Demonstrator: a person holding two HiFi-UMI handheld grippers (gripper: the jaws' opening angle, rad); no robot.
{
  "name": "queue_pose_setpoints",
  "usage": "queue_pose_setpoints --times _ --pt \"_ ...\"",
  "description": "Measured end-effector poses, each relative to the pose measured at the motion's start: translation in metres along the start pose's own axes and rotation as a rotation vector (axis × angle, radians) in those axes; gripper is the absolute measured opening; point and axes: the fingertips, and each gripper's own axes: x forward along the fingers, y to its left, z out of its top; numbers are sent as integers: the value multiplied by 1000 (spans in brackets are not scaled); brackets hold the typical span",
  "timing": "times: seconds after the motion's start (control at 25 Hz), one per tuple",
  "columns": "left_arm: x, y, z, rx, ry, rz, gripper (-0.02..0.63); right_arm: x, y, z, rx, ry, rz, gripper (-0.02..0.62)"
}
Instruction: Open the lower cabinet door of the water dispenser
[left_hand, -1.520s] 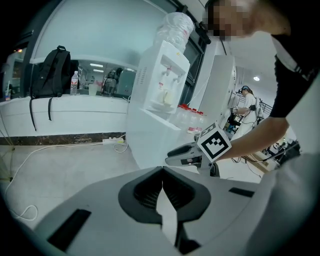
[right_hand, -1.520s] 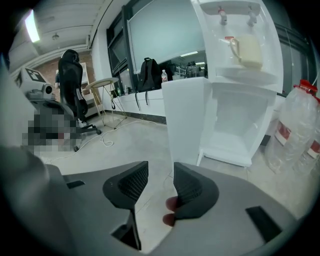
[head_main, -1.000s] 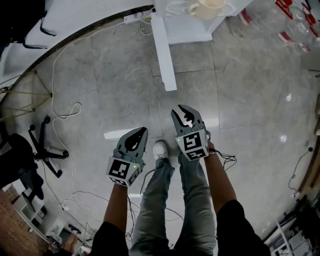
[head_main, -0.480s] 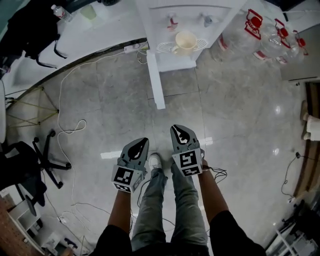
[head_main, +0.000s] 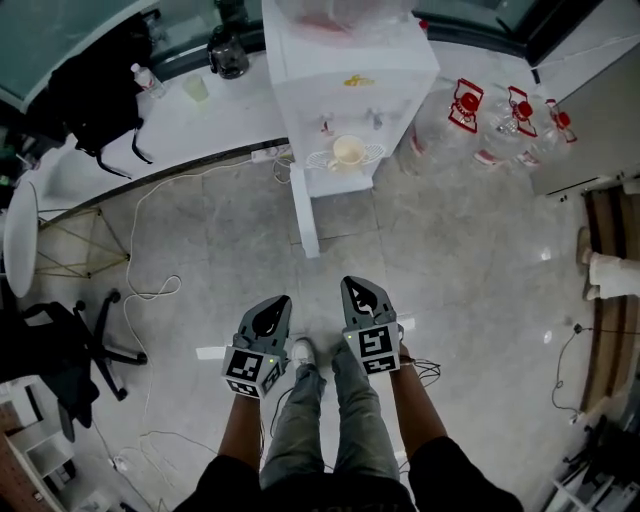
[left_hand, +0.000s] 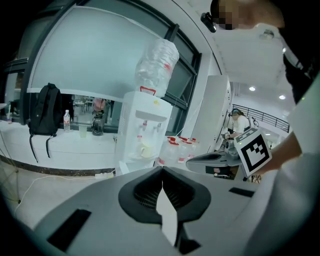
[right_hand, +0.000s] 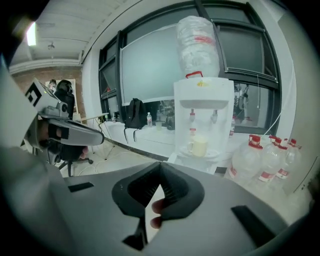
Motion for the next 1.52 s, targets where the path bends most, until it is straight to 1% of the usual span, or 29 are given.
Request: queue_pose_setpoints --times 0.2,0.4,0.56,0.72,0.8,0.96,1.04,1.32,1.52 --pt "-15 -15 44 -1 -40 5 12 -30 -3 45 -23 -33 3 14" --pt "-27 -19 83 -4 -69 37 12 -56 -14 87 -27 -63 -8 14" --pt "-38 -24 114 31 -86 42 12 -79 -20 116 -25 -88 -33 14" --pt "-56 -26 147 24 -123 56 12 -106 -23 146 -20 -118 -67 14" --pt "-66 -26 161 23 -140 61 12 -120 -24 160 0 -133 -93 14" --pt "-83 -27 190 23 -174 66 12 -152 -26 180 66 -172 -145 14" --pt "-91 -27 202 36 -188 63 12 -165 -25 188 78 -186 -165 14" --pt "-108 -38 238 83 -211 36 12 -207 -33 215 56 -222 -228 14" --pt "-128 -40 262 121 -245 25 12 -234 -30 236 42 -243 -254 14"
